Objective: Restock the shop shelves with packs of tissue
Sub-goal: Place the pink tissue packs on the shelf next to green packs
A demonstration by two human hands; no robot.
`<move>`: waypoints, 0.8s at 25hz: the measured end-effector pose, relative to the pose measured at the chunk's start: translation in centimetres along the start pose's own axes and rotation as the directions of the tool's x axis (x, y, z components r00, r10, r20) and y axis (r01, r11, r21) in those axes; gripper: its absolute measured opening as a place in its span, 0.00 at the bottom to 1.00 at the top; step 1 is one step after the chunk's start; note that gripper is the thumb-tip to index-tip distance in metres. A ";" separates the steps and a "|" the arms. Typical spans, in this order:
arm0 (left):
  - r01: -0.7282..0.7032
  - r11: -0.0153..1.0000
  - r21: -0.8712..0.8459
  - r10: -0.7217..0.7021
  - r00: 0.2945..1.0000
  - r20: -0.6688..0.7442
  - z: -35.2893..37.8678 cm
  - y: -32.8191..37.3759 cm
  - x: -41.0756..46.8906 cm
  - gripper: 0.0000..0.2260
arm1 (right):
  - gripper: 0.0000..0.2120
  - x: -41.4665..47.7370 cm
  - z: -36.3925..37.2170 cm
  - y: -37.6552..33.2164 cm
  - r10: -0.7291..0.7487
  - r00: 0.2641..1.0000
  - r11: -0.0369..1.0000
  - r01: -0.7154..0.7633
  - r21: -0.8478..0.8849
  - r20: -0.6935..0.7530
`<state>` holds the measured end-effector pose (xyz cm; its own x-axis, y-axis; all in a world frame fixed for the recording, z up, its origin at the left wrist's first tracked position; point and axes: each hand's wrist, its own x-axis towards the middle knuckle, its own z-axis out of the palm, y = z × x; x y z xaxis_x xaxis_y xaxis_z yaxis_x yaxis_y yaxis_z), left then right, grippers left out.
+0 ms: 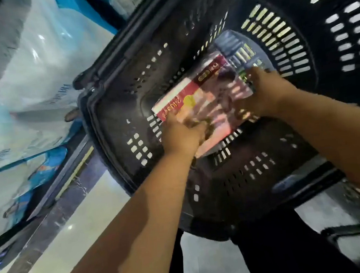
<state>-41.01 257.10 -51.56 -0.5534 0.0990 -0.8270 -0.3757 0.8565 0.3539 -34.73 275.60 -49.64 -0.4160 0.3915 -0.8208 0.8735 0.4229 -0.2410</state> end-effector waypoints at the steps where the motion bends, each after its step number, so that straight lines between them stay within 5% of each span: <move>1: 0.043 0.999 -0.021 -0.044 0.997 -0.063 1.0 -0.6 1.7 0.37 | 0.36 1.8 0.4 0.2 0.007 1.000 1.000 -0.007 0.017 -0.004; 4: 0.155 0.966 -0.207 -0.182 0.975 -0.123 3.2 -2.3 5.7 0.45 | 0.23 7.3 2.4 0.6 0.016 1.000 0.998 -0.018 0.066 0.023; 8: 0.197 0.831 -0.519 -0.287 0.953 -0.097 3.0 -3.3 9.3 0.39 | 0.06 11.2 4.6 0.0 0.011 0.964 0.973 -0.072 0.218 0.267; 11: 0.211 0.739 -0.640 -0.301 0.953 -0.033 2.3 -3.1 9.3 0.35 | 0.09 10.9 4.5 0.6 -0.052 0.964 0.921 -0.055 0.386 0.262; 14: 0.207 0.718 -0.665 -0.271 0.963 0.008 1.3 -1.9 6.6 0.31 | 0.14 8.3 2.7 1.3 0.009 0.995 0.829 -0.063 0.556 0.099; 20: 0.197 0.682 -0.705 -0.238 0.970 0.041 -3.2 1.3 -2.7 0.18 | 0.10 -2.5 -4.1 1.0 0.066 0.995 0.532 -0.097 0.841 0.072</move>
<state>-42.38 256.33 -47.41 -0.4169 -0.0868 -0.9048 -0.8890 0.2463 0.3860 -33.83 278.41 -45.74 -0.3377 0.3588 -0.8702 0.7176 -0.5001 -0.4847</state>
